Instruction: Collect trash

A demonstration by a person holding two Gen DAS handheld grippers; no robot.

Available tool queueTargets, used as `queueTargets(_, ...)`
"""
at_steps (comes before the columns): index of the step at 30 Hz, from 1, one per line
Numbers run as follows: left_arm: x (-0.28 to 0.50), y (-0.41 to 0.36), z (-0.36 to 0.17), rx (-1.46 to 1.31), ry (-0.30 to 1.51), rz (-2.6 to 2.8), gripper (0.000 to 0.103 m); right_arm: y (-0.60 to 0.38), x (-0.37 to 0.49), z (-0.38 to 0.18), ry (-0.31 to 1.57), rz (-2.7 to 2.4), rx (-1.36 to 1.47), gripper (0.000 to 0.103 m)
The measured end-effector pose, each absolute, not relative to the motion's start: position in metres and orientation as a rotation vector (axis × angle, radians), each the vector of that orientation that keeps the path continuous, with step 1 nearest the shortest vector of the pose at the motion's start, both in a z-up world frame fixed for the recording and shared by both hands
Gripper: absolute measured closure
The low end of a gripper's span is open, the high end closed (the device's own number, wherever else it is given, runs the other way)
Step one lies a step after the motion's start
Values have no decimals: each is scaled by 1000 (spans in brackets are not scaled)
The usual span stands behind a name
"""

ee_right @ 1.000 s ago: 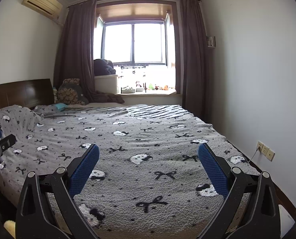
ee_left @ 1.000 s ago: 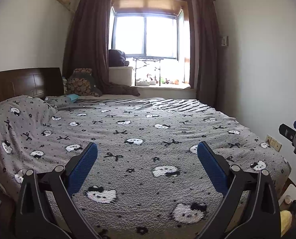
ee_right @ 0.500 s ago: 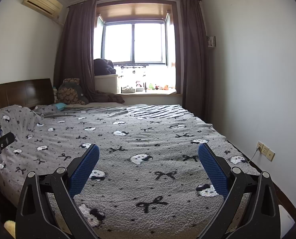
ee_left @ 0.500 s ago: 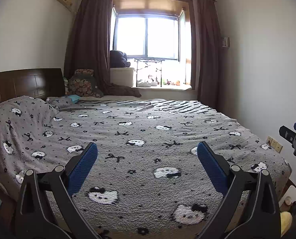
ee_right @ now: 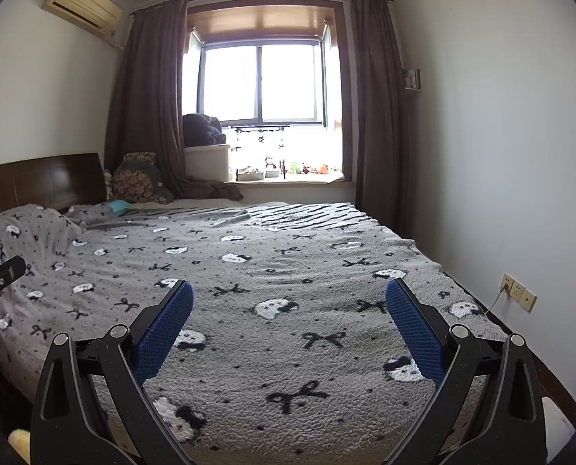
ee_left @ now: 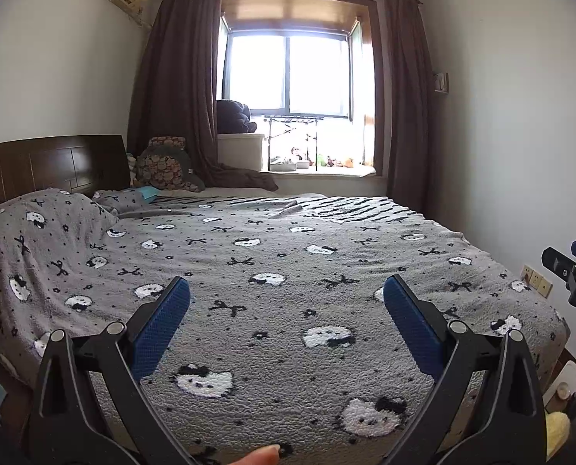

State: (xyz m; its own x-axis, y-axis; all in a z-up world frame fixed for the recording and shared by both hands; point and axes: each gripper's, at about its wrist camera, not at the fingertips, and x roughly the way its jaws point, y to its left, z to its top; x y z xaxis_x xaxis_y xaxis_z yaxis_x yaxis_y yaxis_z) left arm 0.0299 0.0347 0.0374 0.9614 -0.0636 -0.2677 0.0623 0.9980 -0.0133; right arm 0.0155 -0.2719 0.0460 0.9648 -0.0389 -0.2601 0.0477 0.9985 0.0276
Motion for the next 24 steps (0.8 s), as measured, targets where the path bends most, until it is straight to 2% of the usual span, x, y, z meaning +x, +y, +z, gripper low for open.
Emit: queueTargets(24, 32, 36, 36, -17, 284, -49, 8, -271, 15, 42, 271, -36, 33, 3)
